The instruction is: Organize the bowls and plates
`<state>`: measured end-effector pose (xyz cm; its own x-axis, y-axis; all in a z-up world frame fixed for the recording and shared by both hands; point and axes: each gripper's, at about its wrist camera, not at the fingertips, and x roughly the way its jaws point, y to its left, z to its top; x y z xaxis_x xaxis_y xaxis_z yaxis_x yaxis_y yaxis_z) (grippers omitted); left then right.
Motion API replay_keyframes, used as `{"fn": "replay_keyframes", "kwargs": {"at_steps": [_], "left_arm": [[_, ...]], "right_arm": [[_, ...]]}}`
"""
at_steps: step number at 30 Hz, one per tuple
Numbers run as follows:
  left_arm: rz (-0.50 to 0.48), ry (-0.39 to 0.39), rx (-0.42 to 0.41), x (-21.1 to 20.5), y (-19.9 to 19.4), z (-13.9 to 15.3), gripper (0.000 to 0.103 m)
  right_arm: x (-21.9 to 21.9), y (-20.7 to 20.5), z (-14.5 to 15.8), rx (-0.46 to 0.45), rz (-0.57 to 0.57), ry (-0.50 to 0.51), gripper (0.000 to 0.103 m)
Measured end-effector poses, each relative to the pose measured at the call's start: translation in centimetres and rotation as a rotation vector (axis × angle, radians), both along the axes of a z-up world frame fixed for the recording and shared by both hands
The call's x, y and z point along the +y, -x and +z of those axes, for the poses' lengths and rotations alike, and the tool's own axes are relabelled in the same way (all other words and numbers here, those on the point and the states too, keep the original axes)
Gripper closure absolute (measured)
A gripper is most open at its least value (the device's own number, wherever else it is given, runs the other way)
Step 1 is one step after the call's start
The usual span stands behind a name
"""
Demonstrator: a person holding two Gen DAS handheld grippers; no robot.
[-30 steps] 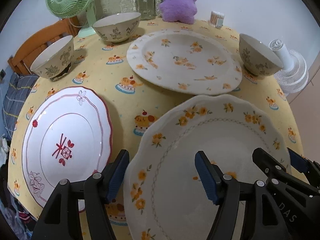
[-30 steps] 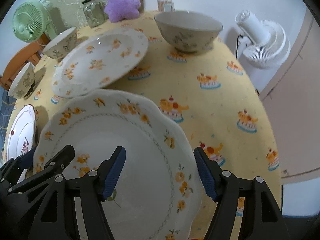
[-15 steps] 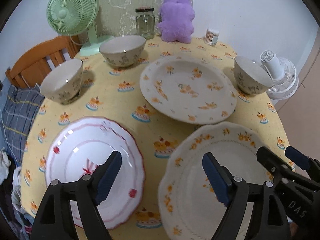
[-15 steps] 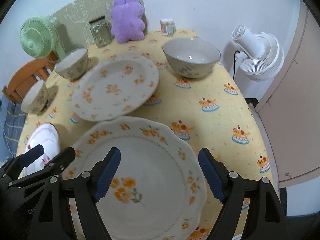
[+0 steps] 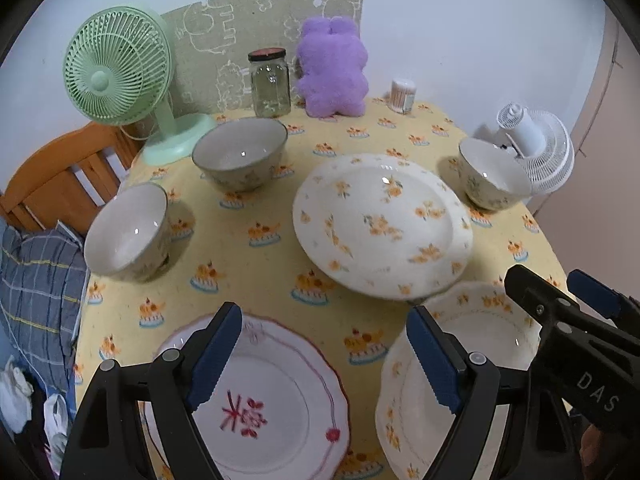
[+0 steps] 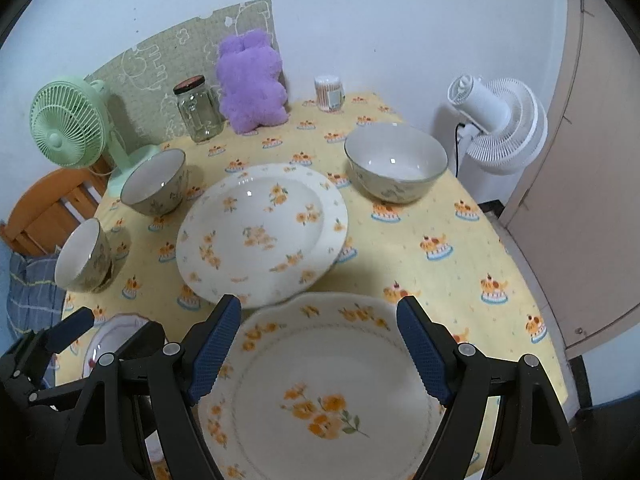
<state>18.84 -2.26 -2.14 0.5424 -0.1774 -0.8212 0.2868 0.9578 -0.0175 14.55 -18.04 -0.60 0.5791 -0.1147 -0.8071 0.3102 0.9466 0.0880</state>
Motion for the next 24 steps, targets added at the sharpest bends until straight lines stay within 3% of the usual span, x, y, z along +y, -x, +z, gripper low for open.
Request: {"fn": "replay_keyframes", "kwargs": {"at_steps": [11, 24], "left_arm": [[0.040, -0.033, -0.048, -1.4, -5.6, 0.0, 0.017], [0.047, -0.074, -0.009, -3.8, -11.8, -4.3, 0.019]], "right_arm": [[-0.9, -5.7, 0.1, -0.024, -0.022, 0.019, 0.020], [-3.0, -12.6, -4.2, 0.033, -0.066, -0.023, 0.020]]}}
